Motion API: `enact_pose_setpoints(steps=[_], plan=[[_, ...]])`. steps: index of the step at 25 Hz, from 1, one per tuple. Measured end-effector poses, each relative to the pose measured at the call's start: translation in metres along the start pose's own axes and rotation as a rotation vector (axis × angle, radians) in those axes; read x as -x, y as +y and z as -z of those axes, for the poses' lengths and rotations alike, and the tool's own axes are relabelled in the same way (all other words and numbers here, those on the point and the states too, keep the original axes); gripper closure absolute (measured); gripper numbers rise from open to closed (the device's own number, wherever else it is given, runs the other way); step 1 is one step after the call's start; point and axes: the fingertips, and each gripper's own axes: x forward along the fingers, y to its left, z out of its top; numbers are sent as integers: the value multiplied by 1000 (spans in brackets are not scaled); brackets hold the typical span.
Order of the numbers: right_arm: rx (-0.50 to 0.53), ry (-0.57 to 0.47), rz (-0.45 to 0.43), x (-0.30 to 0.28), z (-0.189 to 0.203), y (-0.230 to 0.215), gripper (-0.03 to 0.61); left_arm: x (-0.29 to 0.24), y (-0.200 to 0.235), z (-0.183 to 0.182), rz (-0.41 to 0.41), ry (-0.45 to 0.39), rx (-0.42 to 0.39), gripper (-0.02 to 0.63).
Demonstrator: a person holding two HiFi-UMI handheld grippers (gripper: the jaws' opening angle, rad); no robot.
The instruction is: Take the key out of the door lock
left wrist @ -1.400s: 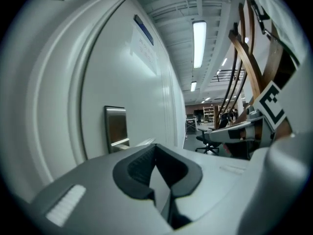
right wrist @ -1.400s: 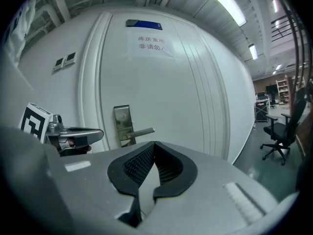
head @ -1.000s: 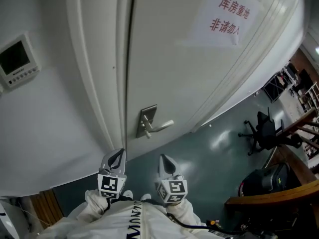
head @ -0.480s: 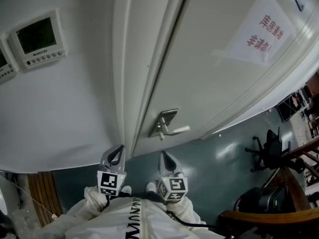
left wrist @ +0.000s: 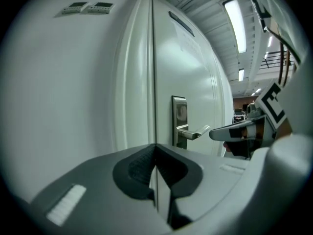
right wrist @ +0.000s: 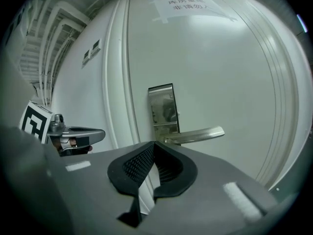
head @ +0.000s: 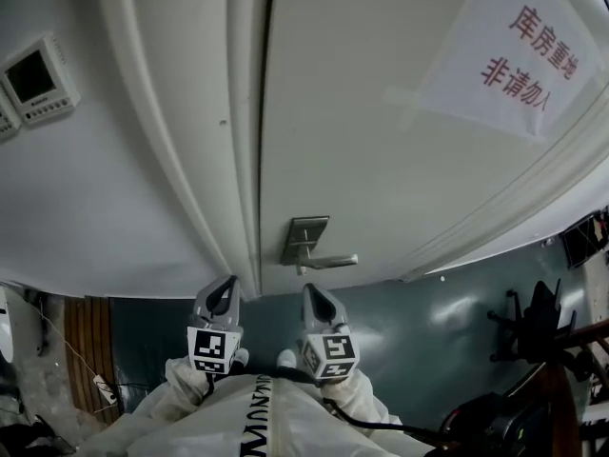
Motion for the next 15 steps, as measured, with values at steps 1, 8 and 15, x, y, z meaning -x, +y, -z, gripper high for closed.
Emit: enact_pose_setpoints(steps=[1, 8, 15], plan=[[0, 3, -15, 1, 0, -5, 577, 0, -5, -1, -15, 3, 1, 614], [-12, 14, -83, 7, 3, -30, 577, -2, -31, 0, -80, 19, 10, 614], [-36, 4, -81, 9, 3, -33, 577, -4, -39, -7, -62, 13, -4, 614]])
